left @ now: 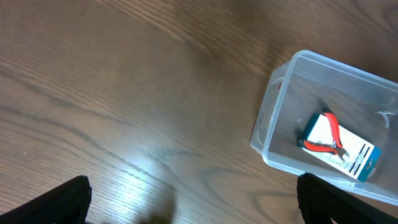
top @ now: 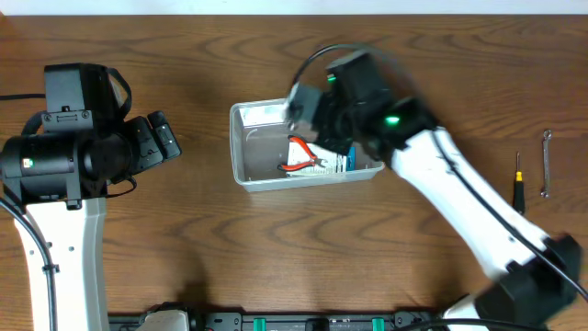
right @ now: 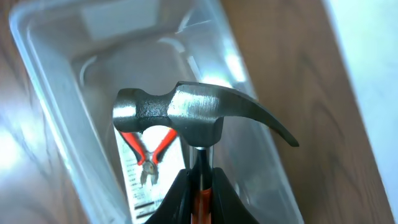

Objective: Pack container
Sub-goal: 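Carry the hammer with the right gripper and release into container, then move the right gripper to the yellow screwdriver and grasp its handle, then carry the screwdriver with the right gripper and release into container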

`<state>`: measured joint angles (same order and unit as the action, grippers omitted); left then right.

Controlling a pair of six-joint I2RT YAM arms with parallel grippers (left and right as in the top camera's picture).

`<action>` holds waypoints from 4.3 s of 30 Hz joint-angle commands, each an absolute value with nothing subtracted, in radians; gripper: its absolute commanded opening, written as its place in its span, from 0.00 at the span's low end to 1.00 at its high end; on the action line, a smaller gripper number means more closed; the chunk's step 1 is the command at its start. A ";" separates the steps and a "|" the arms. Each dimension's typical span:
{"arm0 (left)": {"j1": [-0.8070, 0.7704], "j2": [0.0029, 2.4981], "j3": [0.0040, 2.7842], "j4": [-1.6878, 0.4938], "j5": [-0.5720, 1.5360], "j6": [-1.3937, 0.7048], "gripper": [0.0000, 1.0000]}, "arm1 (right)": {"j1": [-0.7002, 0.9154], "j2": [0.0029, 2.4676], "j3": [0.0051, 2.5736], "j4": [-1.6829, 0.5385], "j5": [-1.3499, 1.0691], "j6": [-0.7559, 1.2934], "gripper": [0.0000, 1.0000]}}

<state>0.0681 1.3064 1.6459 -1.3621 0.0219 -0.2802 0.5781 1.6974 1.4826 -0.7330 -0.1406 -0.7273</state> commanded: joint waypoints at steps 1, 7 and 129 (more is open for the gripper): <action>0.066 1.308 1.640 -1.364 0.010 -0.263 0.98 | 0.585 1.791 1.478 -0.714 -0.166 -0.872 0.01; 0.066 1.308 1.640 -1.364 0.010 -0.263 0.98 | 0.570 1.931 1.478 -0.702 -0.296 -0.872 0.01; 0.066 1.308 1.640 -1.346 0.010 -0.263 0.98 | -0.495 1.855 1.038 -0.620 -0.027 -0.173 0.21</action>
